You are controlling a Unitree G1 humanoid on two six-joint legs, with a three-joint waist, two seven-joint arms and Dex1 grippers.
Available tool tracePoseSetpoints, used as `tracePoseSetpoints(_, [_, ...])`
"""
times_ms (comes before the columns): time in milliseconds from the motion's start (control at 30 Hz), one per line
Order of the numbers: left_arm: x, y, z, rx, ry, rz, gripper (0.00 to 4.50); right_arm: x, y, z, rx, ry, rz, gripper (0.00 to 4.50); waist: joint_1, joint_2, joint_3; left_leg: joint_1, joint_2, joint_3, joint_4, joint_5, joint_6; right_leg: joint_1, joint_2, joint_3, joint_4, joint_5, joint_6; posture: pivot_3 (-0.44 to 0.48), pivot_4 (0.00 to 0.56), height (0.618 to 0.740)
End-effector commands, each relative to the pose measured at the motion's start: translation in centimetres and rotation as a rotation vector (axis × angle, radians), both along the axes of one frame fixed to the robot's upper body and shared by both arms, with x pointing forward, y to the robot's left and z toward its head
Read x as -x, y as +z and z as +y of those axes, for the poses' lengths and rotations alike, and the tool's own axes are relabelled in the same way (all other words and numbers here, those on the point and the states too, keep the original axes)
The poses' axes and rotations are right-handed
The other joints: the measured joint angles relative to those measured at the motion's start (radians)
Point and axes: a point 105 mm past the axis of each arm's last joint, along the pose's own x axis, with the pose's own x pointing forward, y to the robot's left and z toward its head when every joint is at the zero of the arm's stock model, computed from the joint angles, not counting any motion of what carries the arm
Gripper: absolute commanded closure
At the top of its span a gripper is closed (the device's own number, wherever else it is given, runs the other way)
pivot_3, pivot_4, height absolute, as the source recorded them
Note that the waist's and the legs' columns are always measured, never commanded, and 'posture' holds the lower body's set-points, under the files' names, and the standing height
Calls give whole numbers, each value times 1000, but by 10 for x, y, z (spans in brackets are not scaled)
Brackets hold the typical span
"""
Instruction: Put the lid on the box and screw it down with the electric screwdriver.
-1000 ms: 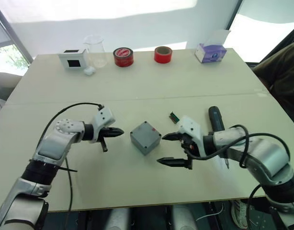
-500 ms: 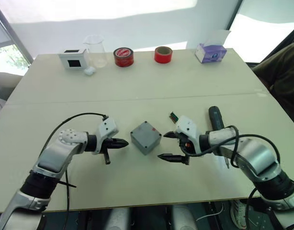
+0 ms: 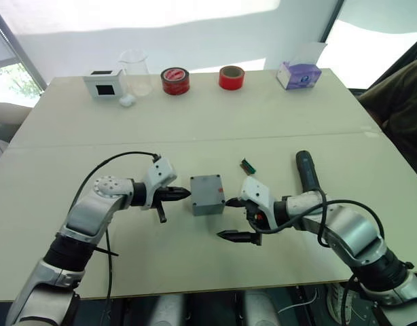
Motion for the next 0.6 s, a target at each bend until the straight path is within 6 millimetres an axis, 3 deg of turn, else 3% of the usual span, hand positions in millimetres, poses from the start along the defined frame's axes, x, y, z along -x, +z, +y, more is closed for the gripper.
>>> tracePoseSetpoints(33, [0,9,-2,1,-22,-32,4500,3,14,4,-36,19,-49,24,0,0,0,0,0,0,0,0,0,0,0,0,0,0,0,0,150,740])
tracePoseSetpoints(200, [5,8,7,-17,-20,-6,4500,-6,23,-7,-36,-21,-78,24,0,0,0,0,0,0,0,0,0,0,0,0,0,0,0,0,150,740])
tracePoseSetpoints(467, [3,22,46,-26,66,7,4500,-29,57,-43,-175,-179,-96,24,1,0,0,0,0,0,0,0,0,0,0,0,0,0,0,0,150,740])
tracePoseSetpoints(533, [2,31,50,1,77,3,4500,-42,61,-52,-195,-245,-120,24,1,0,0,0,0,0,0,0,0,0,0,0,0,0,0,0,150,740])
tracePoseSetpoints(600, [1,48,53,45,83,-9,4500,-67,64,-65,-217,-363,-174,24,-1,0,0,0,0,0,0,0,0,0,0,0,0,0,0,0,150,740])
